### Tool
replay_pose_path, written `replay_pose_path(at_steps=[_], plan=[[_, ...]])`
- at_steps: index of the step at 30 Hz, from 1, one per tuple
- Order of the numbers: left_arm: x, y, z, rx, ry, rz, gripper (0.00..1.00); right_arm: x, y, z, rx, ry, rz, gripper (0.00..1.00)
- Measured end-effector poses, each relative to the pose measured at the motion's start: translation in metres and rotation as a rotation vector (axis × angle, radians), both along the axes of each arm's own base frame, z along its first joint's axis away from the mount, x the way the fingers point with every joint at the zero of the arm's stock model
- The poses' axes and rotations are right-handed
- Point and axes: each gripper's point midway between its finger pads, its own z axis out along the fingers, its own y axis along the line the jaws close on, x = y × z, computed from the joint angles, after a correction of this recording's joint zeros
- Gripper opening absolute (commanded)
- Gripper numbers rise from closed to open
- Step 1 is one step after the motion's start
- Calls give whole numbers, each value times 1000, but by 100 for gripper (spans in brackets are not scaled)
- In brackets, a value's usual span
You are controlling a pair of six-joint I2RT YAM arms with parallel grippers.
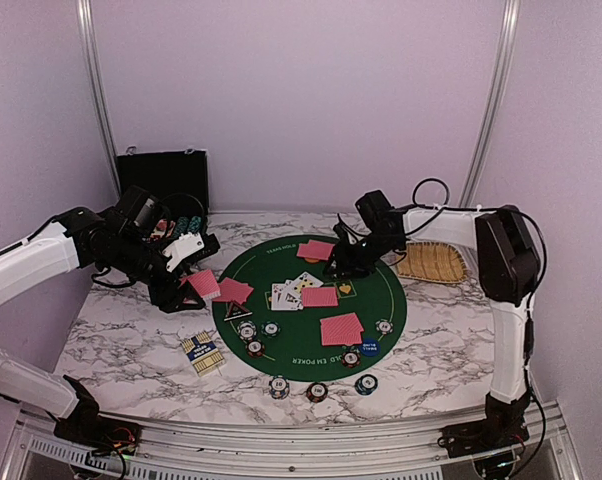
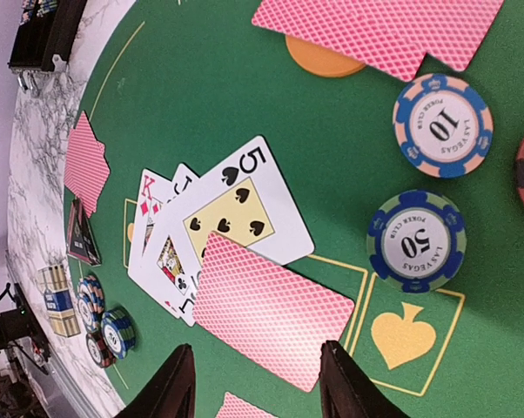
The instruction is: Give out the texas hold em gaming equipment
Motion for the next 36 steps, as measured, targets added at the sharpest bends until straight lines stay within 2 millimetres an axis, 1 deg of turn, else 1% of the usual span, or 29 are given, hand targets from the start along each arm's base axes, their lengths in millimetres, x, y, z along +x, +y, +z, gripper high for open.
replay_pose_path(at_steps=[2, 5, 7, 10, 12, 14, 16, 19, 26, 28, 31, 34, 36], plan=[[0, 0, 0, 0, 0, 0, 0, 1, -1, 8, -3, -19, -6, 50], [0, 0, 0, 0, 0, 0, 0, 3, -3, 19, -4, -47, -15, 56], [0, 0, 0, 0, 0, 0, 0, 4, -4, 25, -8, -62, -22, 64], [0, 0, 0, 0, 0, 0, 0, 4, -3, 36, -12, -84, -32, 97], [0, 0, 0, 0, 0, 0, 0, 1, 2, 47, -9, -107, -29, 99], [0, 0, 0, 0, 0, 0, 0, -5, 14, 60, 2, -136, -6, 99], [0, 0, 0, 0, 0, 0, 0, -14, 36, 77, 32, -169, 32, 99], [0, 0, 0, 0, 0, 0, 0, -35, 74, 104, 123, -192, 94, 99], [0, 0, 0, -1, 1, 1, 0, -97, 149, 134, 338, -129, 243, 99], [0, 0, 0, -1, 1, 1, 0, -112, 167, 138, 393, -96, 277, 99], [0, 0, 0, -1, 1, 1, 0, -130, 187, 135, 445, -40, 316, 99], [0, 0, 0, -1, 2, 2, 0, -144, 202, 126, 480, 19, 347, 99], [0, 0, 0, -1, 2, 2, 0, -151, 209, 121, 492, 52, 359, 98]])
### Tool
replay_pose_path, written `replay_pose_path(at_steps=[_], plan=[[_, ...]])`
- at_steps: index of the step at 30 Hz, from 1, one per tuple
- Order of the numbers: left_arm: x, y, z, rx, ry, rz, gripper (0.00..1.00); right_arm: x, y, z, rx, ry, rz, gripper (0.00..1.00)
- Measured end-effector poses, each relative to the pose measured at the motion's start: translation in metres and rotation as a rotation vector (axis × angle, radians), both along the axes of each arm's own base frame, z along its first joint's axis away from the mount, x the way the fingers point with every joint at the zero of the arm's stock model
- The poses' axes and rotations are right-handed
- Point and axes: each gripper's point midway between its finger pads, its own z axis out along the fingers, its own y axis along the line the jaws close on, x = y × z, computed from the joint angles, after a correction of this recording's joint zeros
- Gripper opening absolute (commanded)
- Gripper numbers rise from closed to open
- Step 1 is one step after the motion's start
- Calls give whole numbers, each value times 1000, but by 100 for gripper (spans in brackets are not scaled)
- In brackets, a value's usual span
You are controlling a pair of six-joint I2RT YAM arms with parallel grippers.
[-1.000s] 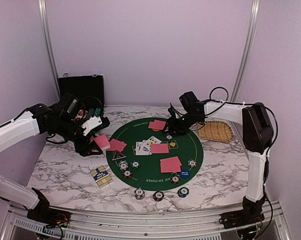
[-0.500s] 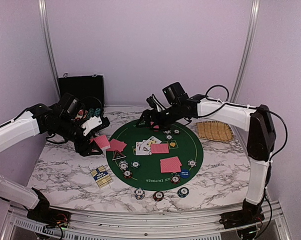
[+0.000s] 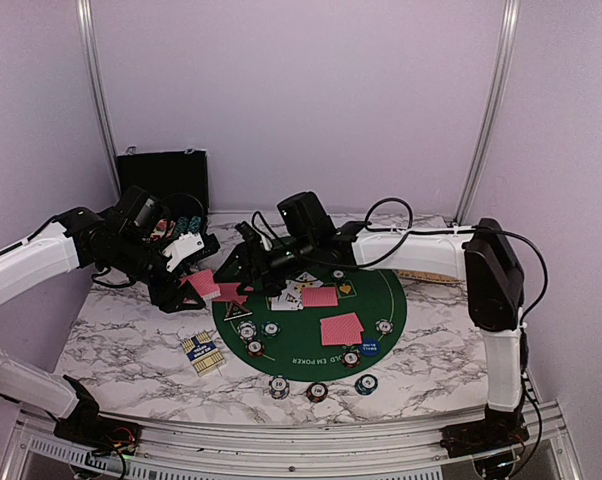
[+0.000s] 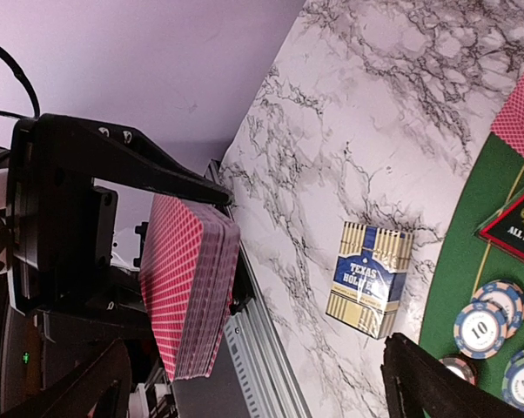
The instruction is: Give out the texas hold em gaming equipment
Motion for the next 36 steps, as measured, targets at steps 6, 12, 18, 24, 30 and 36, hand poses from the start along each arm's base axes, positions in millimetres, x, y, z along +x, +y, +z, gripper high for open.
replay_pose_path(at_steps=[6, 12, 18, 24, 30, 36], plan=[[-1, -1, 0, -4, 3, -3, 0, -13, 15, -6, 29, 58, 41, 95], [-1, -1, 0, -6, 4, -4, 0, -12, 30, 1, 81, 77, 65, 90], [-1, -1, 0, -6, 4, -4, 0, -13, 43, -3, 104, 102, 90, 88], [-1, -2, 1, -9, 6, -6, 0, -10, 52, -12, 99, 125, 92, 84], [-2, -2, 0, -10, 8, -8, 0, -8, 52, -17, 72, 140, 74, 81], [-2, -2, 0, -9, 8, -7, 0, -4, 50, -19, 63, 135, 59, 77]])
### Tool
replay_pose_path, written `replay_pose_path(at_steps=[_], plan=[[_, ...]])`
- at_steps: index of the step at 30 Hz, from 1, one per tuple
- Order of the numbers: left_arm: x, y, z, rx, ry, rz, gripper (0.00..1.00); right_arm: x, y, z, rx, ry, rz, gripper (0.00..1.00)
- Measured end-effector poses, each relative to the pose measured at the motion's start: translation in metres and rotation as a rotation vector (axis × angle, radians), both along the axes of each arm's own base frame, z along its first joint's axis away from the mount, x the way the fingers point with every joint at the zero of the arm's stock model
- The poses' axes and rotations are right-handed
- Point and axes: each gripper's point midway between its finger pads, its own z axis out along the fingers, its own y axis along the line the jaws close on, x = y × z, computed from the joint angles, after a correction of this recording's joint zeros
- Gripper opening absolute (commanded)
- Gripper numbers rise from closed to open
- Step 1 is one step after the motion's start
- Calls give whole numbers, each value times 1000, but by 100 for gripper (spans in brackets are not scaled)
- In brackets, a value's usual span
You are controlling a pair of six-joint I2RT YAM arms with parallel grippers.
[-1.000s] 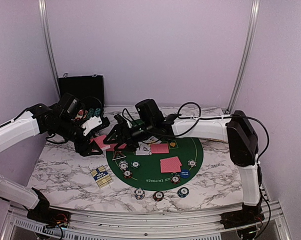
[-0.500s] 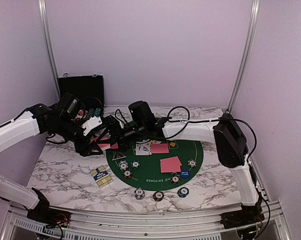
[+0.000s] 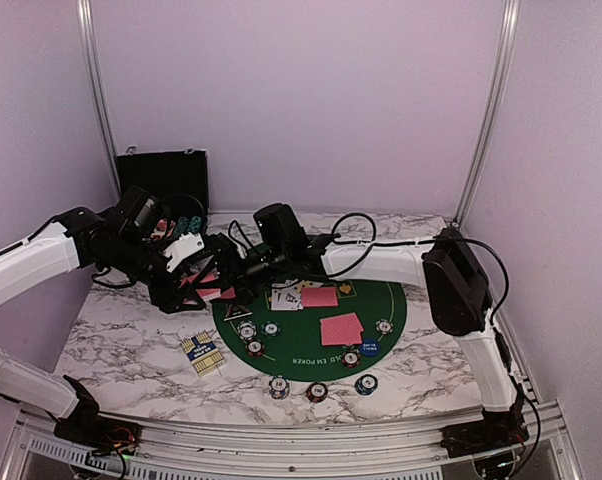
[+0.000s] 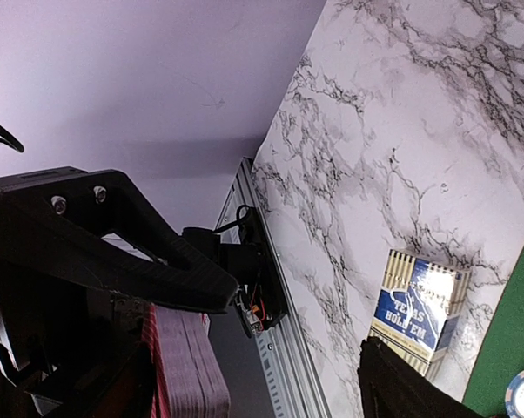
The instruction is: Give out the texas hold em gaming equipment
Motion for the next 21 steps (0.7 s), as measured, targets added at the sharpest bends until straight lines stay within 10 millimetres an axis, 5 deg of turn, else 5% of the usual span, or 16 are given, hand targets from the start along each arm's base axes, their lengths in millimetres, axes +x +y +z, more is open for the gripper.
replay_pose_path(at_steps=[10, 21], plan=[[0, 0, 0, 0, 0, 0, 0, 8, -19, 7, -13, -16, -32, 60], [0, 0, 0, -1, 0, 0, 0, 6, -25, 13, -10, -9, -36, 54]])
